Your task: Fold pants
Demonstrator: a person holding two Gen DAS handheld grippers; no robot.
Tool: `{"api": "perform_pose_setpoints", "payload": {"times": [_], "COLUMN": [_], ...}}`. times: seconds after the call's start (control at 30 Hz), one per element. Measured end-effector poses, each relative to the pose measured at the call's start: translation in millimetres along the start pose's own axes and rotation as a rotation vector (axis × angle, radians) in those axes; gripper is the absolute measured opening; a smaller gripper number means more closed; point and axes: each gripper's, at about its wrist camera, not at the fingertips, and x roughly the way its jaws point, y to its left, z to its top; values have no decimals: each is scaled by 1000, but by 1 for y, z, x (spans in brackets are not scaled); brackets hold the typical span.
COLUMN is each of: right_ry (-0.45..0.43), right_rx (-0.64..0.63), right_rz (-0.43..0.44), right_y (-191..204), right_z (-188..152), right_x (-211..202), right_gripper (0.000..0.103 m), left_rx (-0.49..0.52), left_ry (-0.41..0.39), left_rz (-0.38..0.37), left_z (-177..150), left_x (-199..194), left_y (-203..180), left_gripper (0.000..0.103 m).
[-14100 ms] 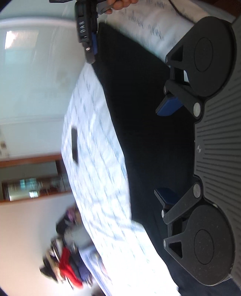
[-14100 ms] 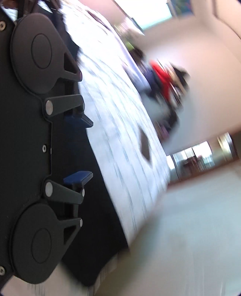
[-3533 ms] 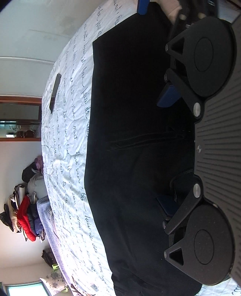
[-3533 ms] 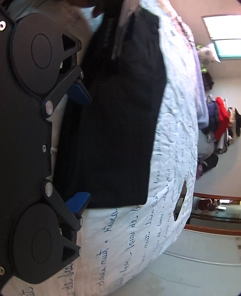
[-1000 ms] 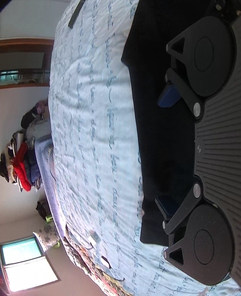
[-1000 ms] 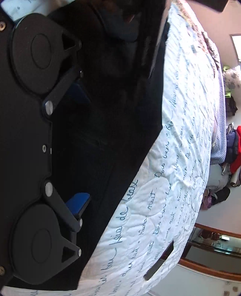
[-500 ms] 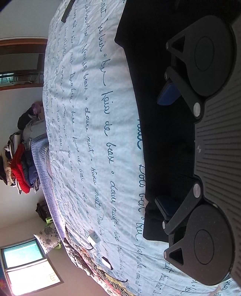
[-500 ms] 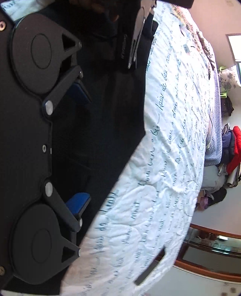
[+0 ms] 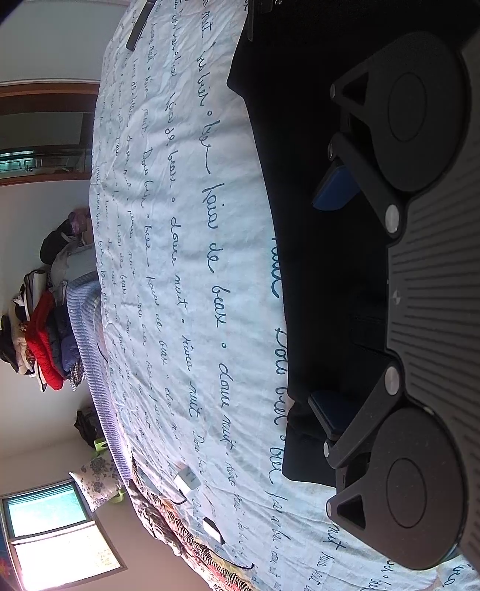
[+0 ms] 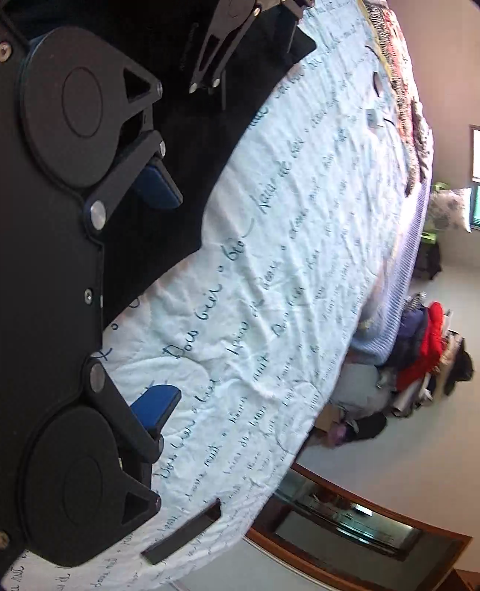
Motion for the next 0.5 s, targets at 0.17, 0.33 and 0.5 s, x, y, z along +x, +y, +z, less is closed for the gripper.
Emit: {"api": "perform_pose_setpoints", "payload": {"times": [0.17,0.33,0.5], "right_ry": [22,43,75], "right_rx": [48,9,20], "right_rz": [83,153,302], "right_y": [-1,3,-6], "right_z": [0,2,9], "right_x": [18,32,49], "right_gripper": [100,49,23], "left_rx": [10,36,18], "left_ry": [-5,-10,0], "left_rz": [-31,-37,-50], "left_z": [1,-2,-2], "left_x": [-11,-19,-20], "left_y": [-4,-8,-6], "left_gripper": [102,102,102]}}
